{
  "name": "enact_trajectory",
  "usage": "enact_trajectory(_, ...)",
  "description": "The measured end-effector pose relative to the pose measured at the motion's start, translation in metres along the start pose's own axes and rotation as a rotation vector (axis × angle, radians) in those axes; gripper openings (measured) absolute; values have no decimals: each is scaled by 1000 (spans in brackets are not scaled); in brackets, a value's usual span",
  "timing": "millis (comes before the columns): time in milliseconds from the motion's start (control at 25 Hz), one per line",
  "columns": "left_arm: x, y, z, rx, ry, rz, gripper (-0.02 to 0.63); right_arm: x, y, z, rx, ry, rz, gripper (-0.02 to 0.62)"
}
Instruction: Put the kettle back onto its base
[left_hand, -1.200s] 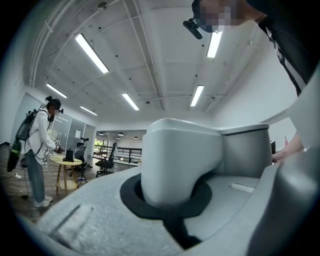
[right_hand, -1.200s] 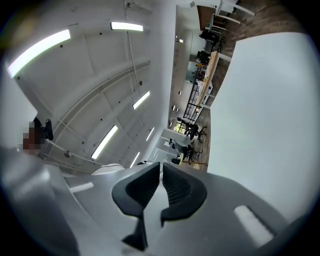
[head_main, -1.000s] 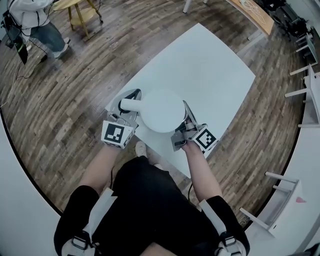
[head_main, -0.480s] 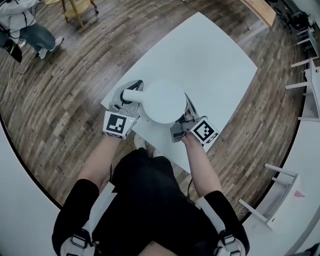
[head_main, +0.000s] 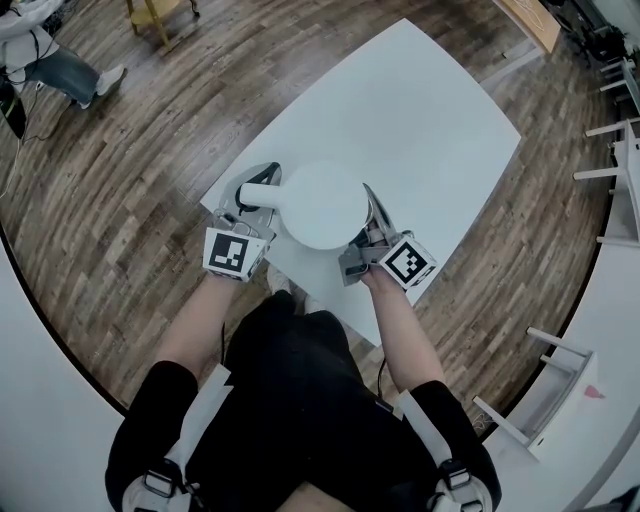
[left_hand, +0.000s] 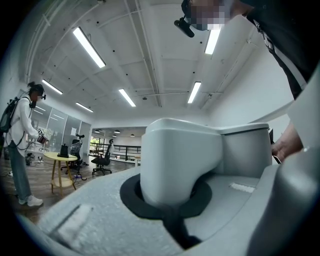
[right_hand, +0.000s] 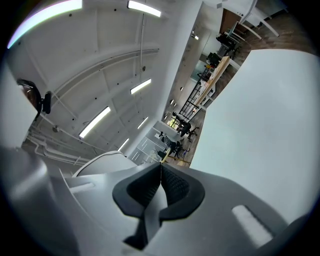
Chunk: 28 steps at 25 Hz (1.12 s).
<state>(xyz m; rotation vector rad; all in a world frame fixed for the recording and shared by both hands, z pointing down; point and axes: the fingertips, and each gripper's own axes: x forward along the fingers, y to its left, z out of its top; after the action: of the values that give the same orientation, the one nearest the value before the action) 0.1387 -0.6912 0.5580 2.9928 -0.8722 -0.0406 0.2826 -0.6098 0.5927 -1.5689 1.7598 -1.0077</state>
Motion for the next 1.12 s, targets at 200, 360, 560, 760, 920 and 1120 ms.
enact_trajectory(200,0,1,-2,-18,0,-6,0,-3,0,-1,2,2,-12,5)
enact_trajectory(360,-6,-1,-9,-17,8,-9,0,-7,-2,-8,8,5,-5,3)
enact_trajectory(560,-6,-2,-11,-6,4,-23,2,-11,-5,-11,8,-9,-27,3)
enact_trajectory(760,-7,-6,-13,12,10,-23,3,-14,-8,-11,-12,-47,-54,3)
enact_trajectory(920,-4,-7,-21,25,27,-23,3,-17,-12,-10,-14,-65,-76,3)
enact_trajectory(1120,-7,7,-38,11,86,20,108,-20,-12,-5,-40,-91,-91,17)
